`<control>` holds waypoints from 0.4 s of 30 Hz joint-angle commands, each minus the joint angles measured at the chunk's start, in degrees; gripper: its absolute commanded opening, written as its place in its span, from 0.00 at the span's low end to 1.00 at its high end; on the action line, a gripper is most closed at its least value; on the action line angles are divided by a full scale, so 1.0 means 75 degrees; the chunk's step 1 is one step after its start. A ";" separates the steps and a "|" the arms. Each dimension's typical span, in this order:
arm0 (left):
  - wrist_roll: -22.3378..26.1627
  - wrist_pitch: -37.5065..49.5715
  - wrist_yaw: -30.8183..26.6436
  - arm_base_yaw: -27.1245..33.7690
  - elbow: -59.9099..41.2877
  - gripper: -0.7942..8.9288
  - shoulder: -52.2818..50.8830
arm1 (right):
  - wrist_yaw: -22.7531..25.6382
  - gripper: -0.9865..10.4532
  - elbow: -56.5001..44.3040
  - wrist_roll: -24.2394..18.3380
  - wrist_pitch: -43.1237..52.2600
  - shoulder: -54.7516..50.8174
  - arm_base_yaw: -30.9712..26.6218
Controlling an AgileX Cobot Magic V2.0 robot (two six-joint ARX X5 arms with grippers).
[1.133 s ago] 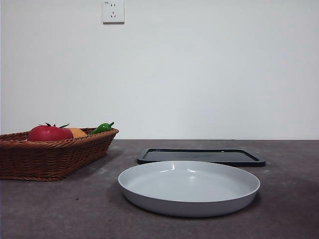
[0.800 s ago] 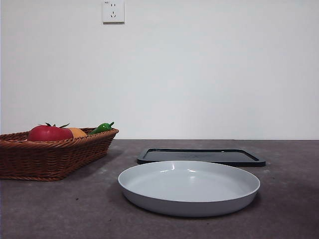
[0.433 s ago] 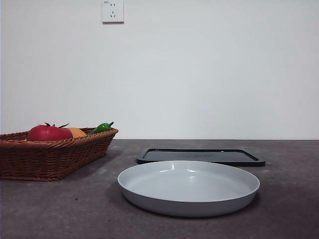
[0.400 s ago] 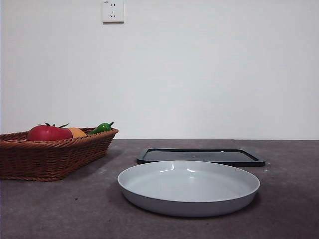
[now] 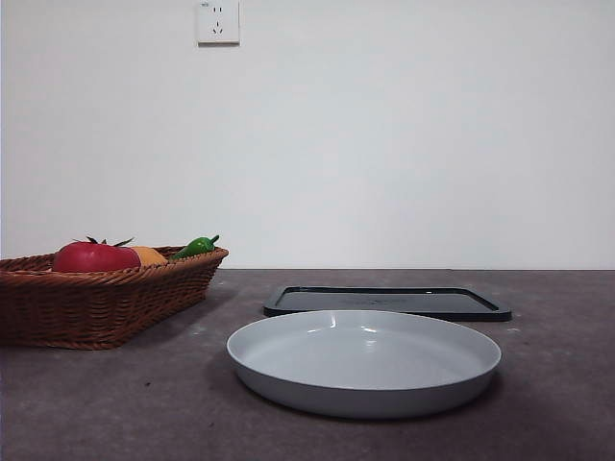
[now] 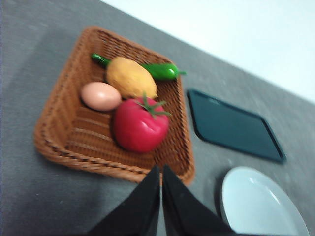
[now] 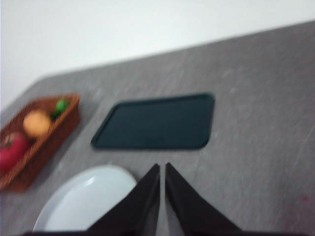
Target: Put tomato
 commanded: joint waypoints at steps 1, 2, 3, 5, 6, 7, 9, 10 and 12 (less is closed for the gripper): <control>0.0988 -0.0335 0.0309 0.0003 0.0682 0.09 0.0615 | -0.0312 0.09 0.0647 -0.0860 -0.0504 0.0755 0.0003; 0.1134 -0.0490 0.0402 -0.0003 0.0886 0.09 0.0828 | -0.0420 0.09 0.0845 -0.0962 -0.0664 0.0994 0.0020; 0.1306 -0.0694 0.0536 -0.0009 0.1134 0.09 0.1087 | -0.0510 0.09 0.1081 -0.1058 -0.0842 0.1271 0.0064; 0.1594 -0.1081 0.0740 -0.0038 0.1553 0.09 0.1530 | -0.0621 0.09 0.1510 -0.1224 -0.1151 0.1734 0.0221; 0.1766 -0.1285 0.0810 -0.0064 0.1766 0.09 0.1763 | -0.0673 0.09 0.1731 -0.1309 -0.1314 0.1967 0.0332; 0.1961 -0.1515 0.0833 -0.0099 0.1982 0.09 0.1993 | -0.0685 0.09 0.1961 -0.1399 -0.1495 0.2192 0.0463; 0.2259 -0.1926 0.0836 -0.0189 0.2361 0.09 0.2393 | -0.0679 0.09 0.2393 -0.1582 -0.1859 0.2602 0.0746; 0.2387 -0.2122 0.0842 -0.0254 0.2541 0.09 0.2582 | -0.0676 0.09 0.2585 -0.1644 -0.2011 0.2809 0.0903; 0.2579 -0.2500 0.0965 -0.0446 0.2938 0.09 0.2967 | -0.0670 0.09 0.3016 -0.1784 -0.2393 0.3279 0.1326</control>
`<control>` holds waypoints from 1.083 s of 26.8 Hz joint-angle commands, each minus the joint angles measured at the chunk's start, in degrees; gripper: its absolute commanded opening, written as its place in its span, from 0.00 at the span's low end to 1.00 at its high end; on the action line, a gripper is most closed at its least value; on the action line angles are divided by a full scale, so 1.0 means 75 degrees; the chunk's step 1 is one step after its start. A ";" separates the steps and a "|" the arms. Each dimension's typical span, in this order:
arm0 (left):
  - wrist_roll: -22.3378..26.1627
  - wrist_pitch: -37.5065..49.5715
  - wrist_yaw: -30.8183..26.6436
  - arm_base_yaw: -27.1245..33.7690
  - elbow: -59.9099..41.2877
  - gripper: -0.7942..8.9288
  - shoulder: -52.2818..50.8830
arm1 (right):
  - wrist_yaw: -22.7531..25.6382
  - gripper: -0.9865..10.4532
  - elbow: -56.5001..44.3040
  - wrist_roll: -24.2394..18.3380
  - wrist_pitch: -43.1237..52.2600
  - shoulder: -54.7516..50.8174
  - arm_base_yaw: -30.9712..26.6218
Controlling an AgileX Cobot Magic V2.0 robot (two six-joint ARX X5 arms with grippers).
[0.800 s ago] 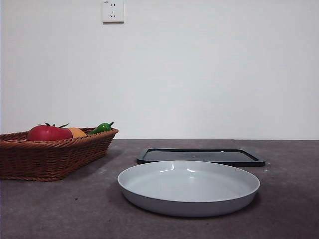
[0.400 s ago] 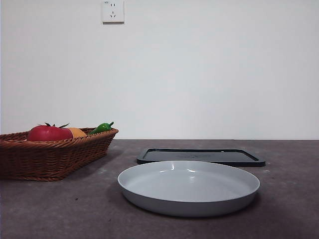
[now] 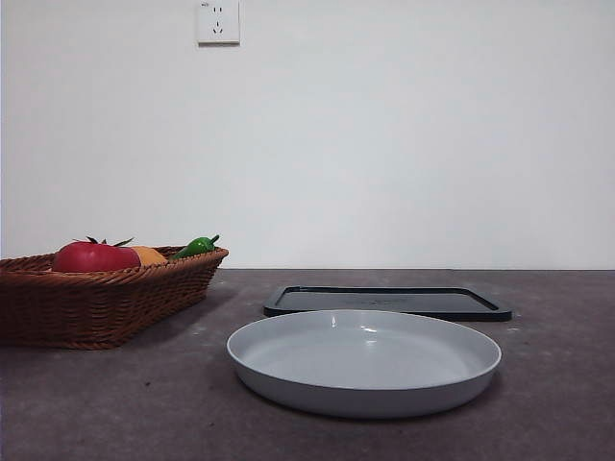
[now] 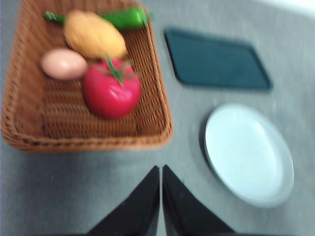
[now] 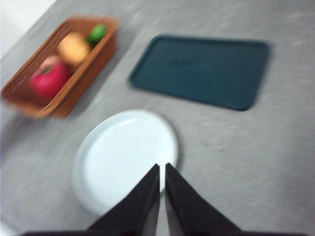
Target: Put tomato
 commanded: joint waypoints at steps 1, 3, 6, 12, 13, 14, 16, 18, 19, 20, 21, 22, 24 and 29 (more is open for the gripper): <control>0.0568 -0.0347 0.0192 -0.0251 0.0565 0.09 0.0431 | -0.0023 0.09 0.0539 -0.0350 -0.0361 0.0542 0.0522; 0.0734 -0.0659 0.0376 -0.0530 0.0924 0.09 0.0697 | -0.0023 0.09 0.0828 -0.0458 -0.0641 0.0909 0.1064; 0.0883 -0.0950 0.0388 -0.0901 0.1241 0.09 0.0845 | 0.0006 0.09 0.0915 -0.0487 -0.0790 0.1180 0.1848; 0.0880 -0.0941 0.0385 -0.1052 0.1276 0.09 0.0842 | 0.0006 0.09 0.0915 -0.0539 -0.0749 0.1271 0.2556; 0.0880 -0.0941 0.0385 -0.1052 0.1276 0.09 0.0842 | 0.0006 0.09 0.0915 -0.0539 -0.0752 0.1271 0.2562; 0.0880 -0.0941 0.0385 -0.1052 0.1276 0.09 0.0842 | 0.0009 0.09 0.0915 -0.0533 -0.0752 0.1271 0.2559; 0.0877 -0.0935 0.0385 -0.1052 0.1276 0.10 0.0842 | 0.0006 0.09 0.0915 -0.0533 -0.0752 0.1271 0.2559; 0.0874 -0.0935 0.0385 -0.1052 0.1276 0.15 0.0842 | 0.0006 0.11 0.0915 -0.0533 -0.0755 0.1271 0.2559; 0.0874 -0.0935 0.0385 -0.1052 0.1276 0.19 0.0842 | 0.0006 0.14 0.0915 -0.0533 -0.0755 0.1271 0.2559; 0.0874 -0.0935 0.0385 -0.1052 0.1276 0.26 0.0842 | 0.0006 0.20 0.0915 -0.0533 -0.0755 0.1271 0.2559; 0.0871 -0.0935 0.0382 -0.1052 0.1276 0.33 0.0842 | 0.0006 0.27 0.0915 -0.0533 -0.0755 0.1271 0.2559; 0.0863 -0.0935 0.0382 -0.1052 0.1276 0.39 0.0845 | 0.0006 0.33 0.0915 -0.0533 -0.0755 0.1271 0.2559; 0.0857 -0.0930 0.0379 -0.1052 0.1276 0.50 0.0842 | 0.0006 0.43 0.0915 -0.0533 -0.0755 0.1271 0.2559; 0.0854 -0.0787 0.0370 -0.1052 0.1276 0.57 0.0883 | 0.0003 0.46 0.0915 -0.0533 -0.0755 0.1271 0.2559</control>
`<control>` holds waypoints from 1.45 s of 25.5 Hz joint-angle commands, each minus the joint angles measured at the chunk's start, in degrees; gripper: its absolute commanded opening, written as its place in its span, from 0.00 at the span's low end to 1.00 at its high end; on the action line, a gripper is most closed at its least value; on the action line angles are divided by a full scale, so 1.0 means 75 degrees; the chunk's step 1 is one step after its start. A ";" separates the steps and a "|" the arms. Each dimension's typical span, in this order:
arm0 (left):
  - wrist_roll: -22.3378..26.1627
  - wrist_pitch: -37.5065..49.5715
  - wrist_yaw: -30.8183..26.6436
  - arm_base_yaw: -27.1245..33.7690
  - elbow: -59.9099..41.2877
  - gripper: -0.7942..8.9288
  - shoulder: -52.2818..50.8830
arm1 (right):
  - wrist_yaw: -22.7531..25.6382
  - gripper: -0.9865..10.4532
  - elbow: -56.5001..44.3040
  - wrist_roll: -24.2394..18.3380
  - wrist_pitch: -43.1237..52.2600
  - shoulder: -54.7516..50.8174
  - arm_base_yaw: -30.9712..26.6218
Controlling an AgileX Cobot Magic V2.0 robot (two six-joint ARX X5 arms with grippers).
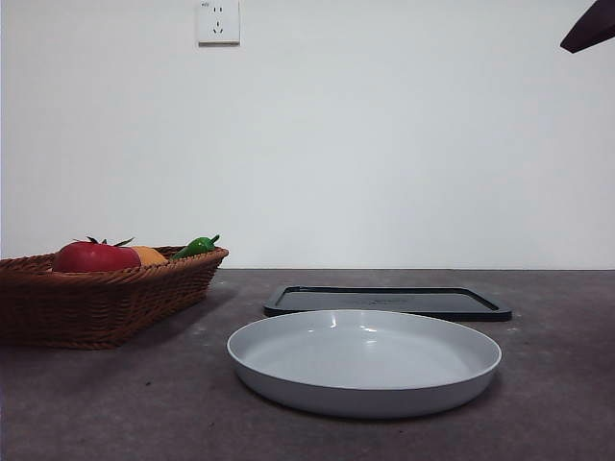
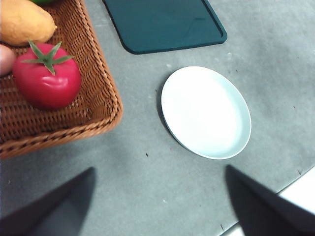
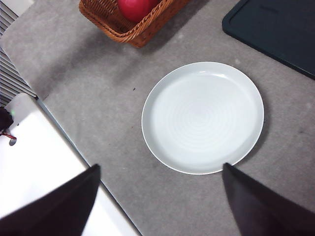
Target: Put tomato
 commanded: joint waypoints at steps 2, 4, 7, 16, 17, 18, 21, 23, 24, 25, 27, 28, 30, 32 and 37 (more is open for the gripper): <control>0.0119 0.0239 -0.0108 -0.0020 0.0166 0.57 0.0137 | -0.0009 0.46 0.0152 -0.0087 0.0073 0.0058 0.0041; 0.0122 0.0335 -0.0437 -0.0020 0.0166 0.58 0.0236 | -0.0012 0.46 0.0152 -0.0079 0.0073 0.0058 0.0041; 0.0140 0.0653 -0.0886 -0.0020 0.0166 0.60 0.0504 | -0.0012 0.46 0.0152 -0.0061 0.0073 0.0058 0.0041; 0.0175 0.2585 -0.1137 -0.0020 0.0166 0.59 0.1999 | -0.0009 0.46 0.0152 -0.0061 0.0073 0.0058 0.0041; 0.0201 0.2739 -0.1186 -0.0023 0.0166 0.59 0.2177 | -0.0009 0.46 0.0152 -0.0064 0.0076 0.0058 0.0041; 0.0239 0.2923 -0.1268 -0.0023 0.0166 0.59 0.2387 | -0.0009 0.46 0.0152 -0.0061 0.0073 0.0058 0.0041; 0.0627 0.3430 -0.1620 -0.0029 0.0166 0.59 0.2970 | -0.0012 0.46 0.0152 -0.0061 0.0073 0.0058 0.0041; 0.0784 0.3730 -0.1824 -0.0029 0.0166 0.59 0.3314 | -0.0009 0.46 0.0152 -0.0061 0.0076 0.0058 0.0041; 0.0839 0.3893 -0.1886 -0.0029 0.0166 0.59 0.3494 | -0.0009 0.46 0.0152 -0.0061 0.0073 0.0058 0.0041; 0.0883 0.4030 -0.1906 -0.0029 0.0166 0.59 0.3637 | -0.0009 0.46 0.0152 -0.0061 0.0073 0.0058 0.0041; 0.0997 0.4328 -0.1923 -0.0029 0.0166 0.59 0.3963 | -0.0009 0.46 0.0152 -0.0061 0.0076 0.0058 0.0041; 0.1026 0.4459 -0.1923 -0.0029 0.0166 0.59 0.4100 | -0.0009 0.46 0.0152 -0.0061 0.0076 0.0058 0.0041; 0.1110 0.4715 -0.1923 -0.0029 0.0166 0.59 0.4412 | -0.0009 0.46 0.0152 -0.0061 0.0076 0.0058 0.0041; 0.1212 0.4899 -0.1923 -0.0029 0.0166 0.59 0.4689 | -0.0009 0.46 0.0152 -0.0061 0.0076 0.0058 0.0041; 0.1247 0.5214 -0.1923 -0.0029 0.0166 0.60 0.5298 | -0.0009 0.46 0.0152 -0.0058 0.0076 0.0058 0.0041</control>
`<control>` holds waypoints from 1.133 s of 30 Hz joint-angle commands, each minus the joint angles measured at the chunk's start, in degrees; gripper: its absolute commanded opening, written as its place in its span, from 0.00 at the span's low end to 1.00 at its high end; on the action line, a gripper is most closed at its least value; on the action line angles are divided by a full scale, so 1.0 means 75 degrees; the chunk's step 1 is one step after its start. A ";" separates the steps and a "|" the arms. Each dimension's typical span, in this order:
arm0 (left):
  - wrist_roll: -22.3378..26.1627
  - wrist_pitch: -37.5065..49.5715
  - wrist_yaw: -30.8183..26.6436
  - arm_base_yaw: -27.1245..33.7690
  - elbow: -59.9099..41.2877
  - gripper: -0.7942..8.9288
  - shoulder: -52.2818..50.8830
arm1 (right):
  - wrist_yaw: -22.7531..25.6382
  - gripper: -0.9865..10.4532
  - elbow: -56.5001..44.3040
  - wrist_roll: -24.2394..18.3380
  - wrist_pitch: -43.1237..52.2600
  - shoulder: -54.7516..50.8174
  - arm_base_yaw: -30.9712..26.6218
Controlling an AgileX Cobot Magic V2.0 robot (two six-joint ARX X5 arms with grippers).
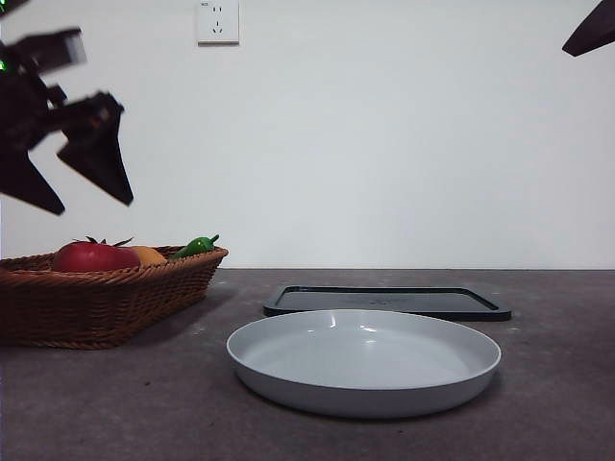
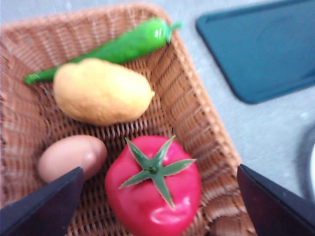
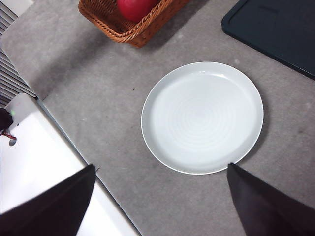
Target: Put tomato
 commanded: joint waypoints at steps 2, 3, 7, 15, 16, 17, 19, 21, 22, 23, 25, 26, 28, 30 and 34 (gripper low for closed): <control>0.0216 0.0219 -0.0009 -0.0023 0.0166 0.60 0.0481 | -0.0006 0.46 0.0152 -0.0058 0.0076 0.0058 0.0041; 0.0268 0.0239 -0.0009 -0.0029 0.0166 0.60 0.0565 | -0.0006 0.46 0.0152 -0.0058 0.0076 0.0058 0.0041; 0.0350 0.0382 -0.0012 -0.0067 0.0166 0.60 0.0892 | -0.0006 0.46 0.0152 -0.0061 0.0076 0.0058 0.0041; 0.0373 0.0595 -0.0015 -0.0117 0.0166 0.60 0.1311 | -0.0006 0.46 0.0152 -0.0058 0.0076 0.0058 0.0041; 0.0373 0.0600 -0.0015 -0.0117 0.0166 0.60 0.1367 | -0.0006 0.46 0.0152 -0.0058 0.0076 0.0058 0.0041; 0.0370 0.0603 -0.0017 -0.0117 0.0166 0.60 0.1428 | -0.0006 0.46 0.0152 -0.0058 0.0076 0.0058 0.0041; 0.0370 0.0603 -0.0026 -0.0117 0.0166 0.60 0.1521 | -0.0006 0.46 0.0152 -0.0058 0.0076 0.0058 0.0041; 0.0370 0.0603 -0.0067 -0.0117 0.0166 0.60 0.1582 | -0.0006 0.46 0.0152 -0.0058 0.0076 0.0058 0.0041; 0.0370 0.0606 -0.0067 -0.0117 0.0166 0.60 0.1597 | -0.0006 0.46 0.0152 -0.0058 0.0076 0.0058 0.0041; 0.0370 0.0606 -0.0067 -0.0117 0.0166 0.59 0.1600 | -0.0006 0.46 0.0152 -0.0058 0.0076 0.0058 0.0041; 0.0370 0.0609 -0.0085 -0.0117 0.0166 0.59 0.1600 | -0.0006 0.46 0.0152 -0.0058 0.0076 0.0058 0.0041; 0.0370 0.0609 -0.0143 -0.0117 0.0166 0.58 0.1600 | -0.0006 0.46 0.0152 -0.0061 0.0076 0.0058 0.0041; 0.0370 0.0577 -0.0219 -0.0117 0.0166 0.52 0.1600 | -0.0006 0.46 0.0152 -0.0058 0.0076 0.0058 0.0041; 0.0367 0.0545 -0.0239 -0.0117 0.0166 0.46 0.1600 | -0.0006 0.46 0.0152 -0.0058 0.0076 0.0058 0.0041; 0.0315 0.0481 -0.0233 -0.0117 0.0166 0.43 0.1597 | -0.0006 0.46 0.0152 -0.0061 0.0076 0.0058 0.0041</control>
